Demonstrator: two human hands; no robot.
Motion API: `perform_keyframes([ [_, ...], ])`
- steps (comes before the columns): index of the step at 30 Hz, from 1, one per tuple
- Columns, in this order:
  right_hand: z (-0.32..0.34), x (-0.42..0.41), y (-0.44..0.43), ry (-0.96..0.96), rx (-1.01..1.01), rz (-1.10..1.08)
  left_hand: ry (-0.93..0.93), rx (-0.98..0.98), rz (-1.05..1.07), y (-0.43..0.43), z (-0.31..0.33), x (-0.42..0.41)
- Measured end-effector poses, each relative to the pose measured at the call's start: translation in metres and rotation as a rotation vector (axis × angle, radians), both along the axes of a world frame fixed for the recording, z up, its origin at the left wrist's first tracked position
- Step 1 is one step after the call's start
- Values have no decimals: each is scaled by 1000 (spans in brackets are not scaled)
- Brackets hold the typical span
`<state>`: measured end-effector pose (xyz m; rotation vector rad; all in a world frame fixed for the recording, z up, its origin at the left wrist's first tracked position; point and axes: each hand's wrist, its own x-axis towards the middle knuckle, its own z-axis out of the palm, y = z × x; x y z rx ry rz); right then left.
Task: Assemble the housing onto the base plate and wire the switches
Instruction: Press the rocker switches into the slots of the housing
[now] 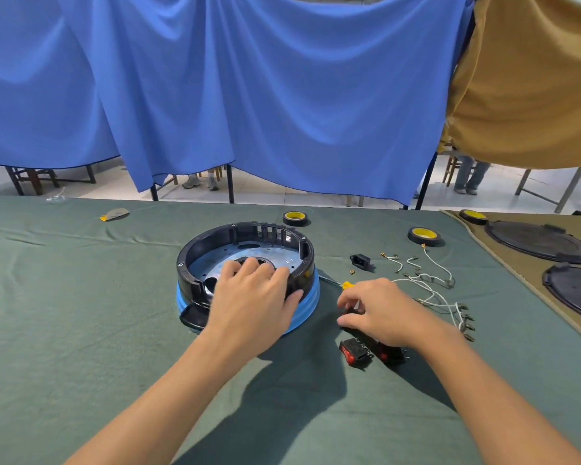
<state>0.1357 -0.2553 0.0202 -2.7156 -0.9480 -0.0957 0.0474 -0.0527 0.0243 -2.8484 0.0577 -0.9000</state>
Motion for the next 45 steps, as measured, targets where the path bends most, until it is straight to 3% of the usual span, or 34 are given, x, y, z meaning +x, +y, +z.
perform_keyframes([
  [6,-8,-3,3,-54,170,-43,109,-179,169,-40,6,33],
  [13,-11,-6,5,-126,273,-70,84,-55,82,5,-4,13],
  [18,-9,-14,10,-93,354,-88,329,-150,-79,62,19,-15],
  [22,2,-22,17,85,643,-129,494,-280,9,74,37,-25],
  [28,6,-38,25,290,937,-146,255,-277,144,12,38,8],
  [32,0,-40,28,274,916,-93,173,-271,250,-11,19,31],
  [35,-6,-38,29,198,795,-94,95,-82,306,-9,4,28],
  [39,-12,-36,31,100,623,-41,13,78,176,7,-1,11],
  [42,-19,-37,34,80,411,21,-25,28,23,35,-5,0],
  [45,-21,-39,36,40,388,70,-109,-1,-116,63,-8,-17],
])
